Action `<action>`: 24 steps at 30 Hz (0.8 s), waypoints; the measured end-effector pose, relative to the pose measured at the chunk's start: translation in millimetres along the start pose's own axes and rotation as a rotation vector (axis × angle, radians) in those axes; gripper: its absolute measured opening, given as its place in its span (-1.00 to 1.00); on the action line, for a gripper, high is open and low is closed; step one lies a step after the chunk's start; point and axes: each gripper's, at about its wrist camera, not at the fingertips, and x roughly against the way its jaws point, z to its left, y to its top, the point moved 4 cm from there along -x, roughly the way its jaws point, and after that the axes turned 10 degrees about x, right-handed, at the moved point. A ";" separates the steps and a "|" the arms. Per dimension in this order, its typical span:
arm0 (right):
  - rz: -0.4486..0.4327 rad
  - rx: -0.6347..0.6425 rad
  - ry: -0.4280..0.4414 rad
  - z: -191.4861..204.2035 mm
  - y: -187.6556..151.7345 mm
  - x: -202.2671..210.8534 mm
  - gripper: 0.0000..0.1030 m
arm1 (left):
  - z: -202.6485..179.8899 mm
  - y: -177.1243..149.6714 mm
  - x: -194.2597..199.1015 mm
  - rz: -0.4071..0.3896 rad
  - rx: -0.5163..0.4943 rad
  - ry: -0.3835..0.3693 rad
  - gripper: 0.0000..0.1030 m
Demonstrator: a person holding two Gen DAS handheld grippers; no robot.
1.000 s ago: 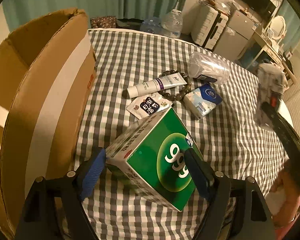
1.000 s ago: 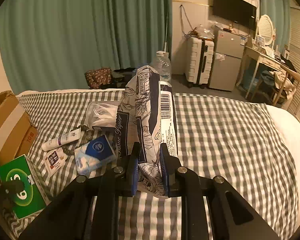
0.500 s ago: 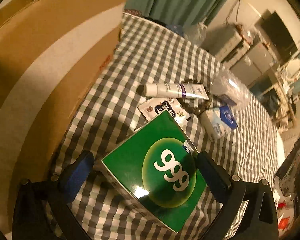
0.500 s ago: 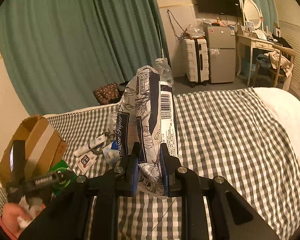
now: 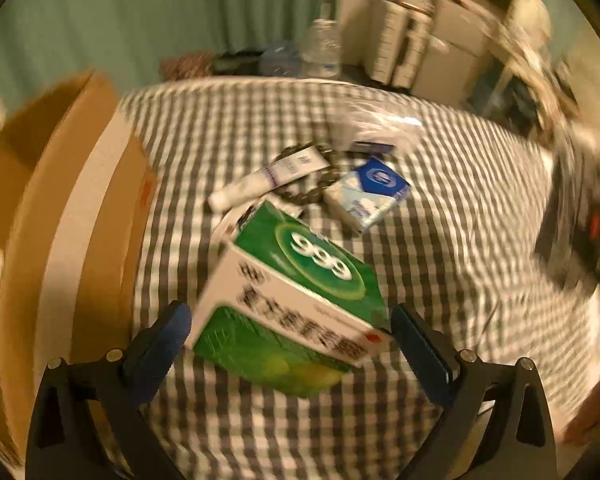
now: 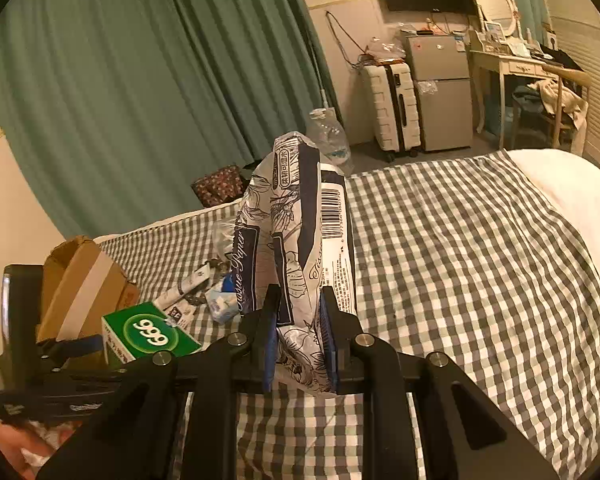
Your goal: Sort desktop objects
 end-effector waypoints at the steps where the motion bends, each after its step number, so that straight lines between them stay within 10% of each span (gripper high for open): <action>1: -0.001 -0.003 0.003 -1.0 0.4 -0.3 -0.64 | 11.5 -1.4 -3.2 0.019 0.073 0.000 0.99; 5: -0.006 0.010 0.012 2.8 -0.4 -1.8 -0.64 | 66.5 -38.2 -14.4 0.077 0.510 -0.073 1.00; 10: -0.009 0.032 0.026 5.1 1.1 -3.5 -0.64 | 87.6 -55.6 -39.9 0.096 0.663 -0.155 1.00; 19: 0.013 0.021 0.026 3.5 -1.9 -7.6 -0.64 | 77.0 -17.9 -78.5 0.065 0.641 -0.142 0.98; 24: 0.024 0.015 0.028 1.1 -3.3 -11.1 -0.64 | 60.7 -1.8 -66.7 -0.012 0.488 -0.092 0.52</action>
